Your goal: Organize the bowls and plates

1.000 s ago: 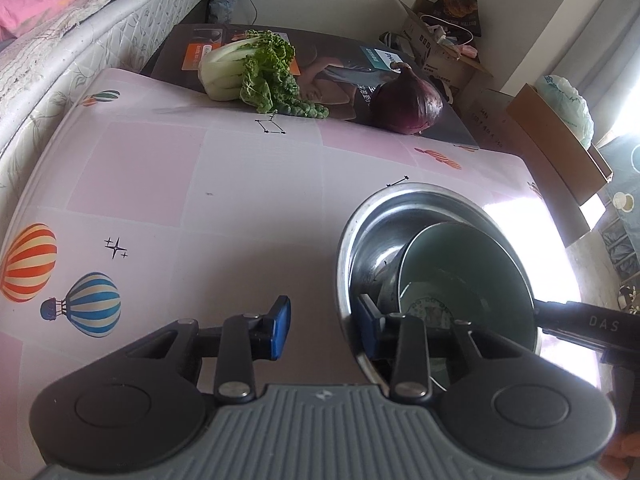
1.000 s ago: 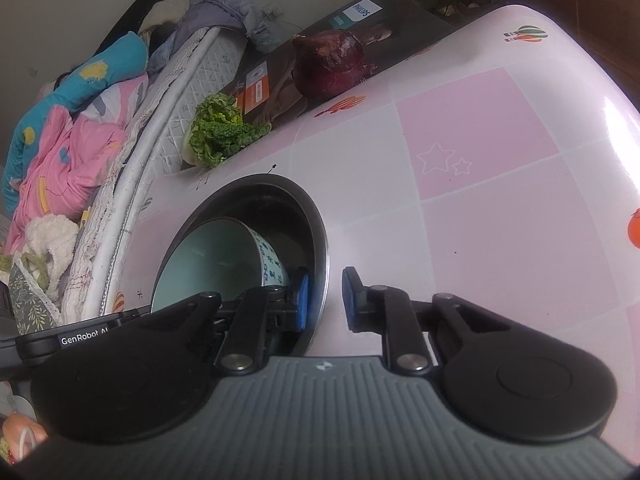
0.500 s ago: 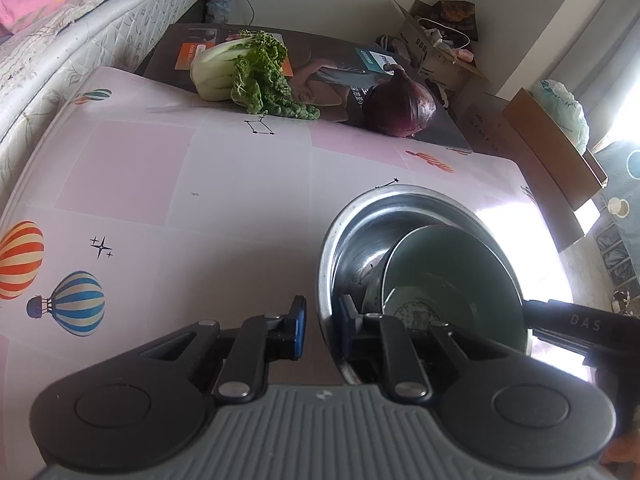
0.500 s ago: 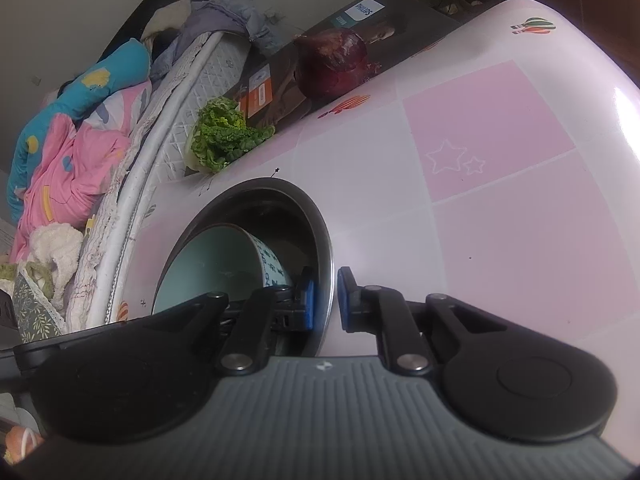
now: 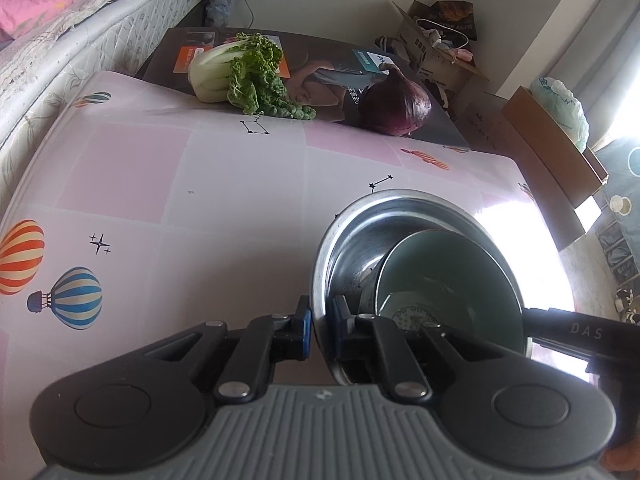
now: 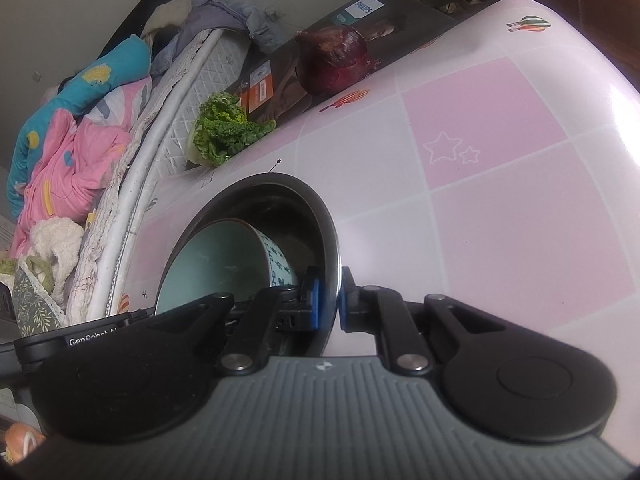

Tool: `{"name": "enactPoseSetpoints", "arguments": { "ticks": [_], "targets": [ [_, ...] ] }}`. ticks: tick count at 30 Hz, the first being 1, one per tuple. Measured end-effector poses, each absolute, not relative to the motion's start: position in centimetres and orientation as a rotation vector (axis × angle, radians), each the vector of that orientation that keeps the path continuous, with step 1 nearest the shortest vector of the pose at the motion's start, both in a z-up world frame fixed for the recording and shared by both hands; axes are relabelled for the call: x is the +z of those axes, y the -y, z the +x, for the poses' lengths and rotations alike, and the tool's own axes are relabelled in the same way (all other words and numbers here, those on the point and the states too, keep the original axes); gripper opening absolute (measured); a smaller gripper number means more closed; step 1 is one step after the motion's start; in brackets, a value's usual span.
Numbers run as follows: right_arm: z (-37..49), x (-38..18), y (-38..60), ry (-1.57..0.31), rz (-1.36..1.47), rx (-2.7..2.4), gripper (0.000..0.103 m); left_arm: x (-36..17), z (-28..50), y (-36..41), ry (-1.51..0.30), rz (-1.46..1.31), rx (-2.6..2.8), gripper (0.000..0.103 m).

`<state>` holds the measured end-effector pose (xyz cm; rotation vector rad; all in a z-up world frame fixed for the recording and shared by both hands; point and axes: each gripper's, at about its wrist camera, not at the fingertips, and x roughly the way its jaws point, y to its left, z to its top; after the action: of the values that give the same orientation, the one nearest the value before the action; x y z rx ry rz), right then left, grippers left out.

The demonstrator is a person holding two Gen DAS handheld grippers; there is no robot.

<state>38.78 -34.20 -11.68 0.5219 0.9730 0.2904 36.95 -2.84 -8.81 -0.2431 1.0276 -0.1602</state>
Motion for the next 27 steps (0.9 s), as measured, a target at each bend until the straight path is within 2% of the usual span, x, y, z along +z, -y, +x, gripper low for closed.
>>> {"name": "enactPoseSetpoints", "arguments": {
  "ticks": [27],
  "targets": [
    [36.8, -10.1, 35.3, -0.976, 0.546, 0.27, 0.01, -7.5, 35.2, 3.0, -1.016, -0.255, -0.193, 0.01]
  ]
}}
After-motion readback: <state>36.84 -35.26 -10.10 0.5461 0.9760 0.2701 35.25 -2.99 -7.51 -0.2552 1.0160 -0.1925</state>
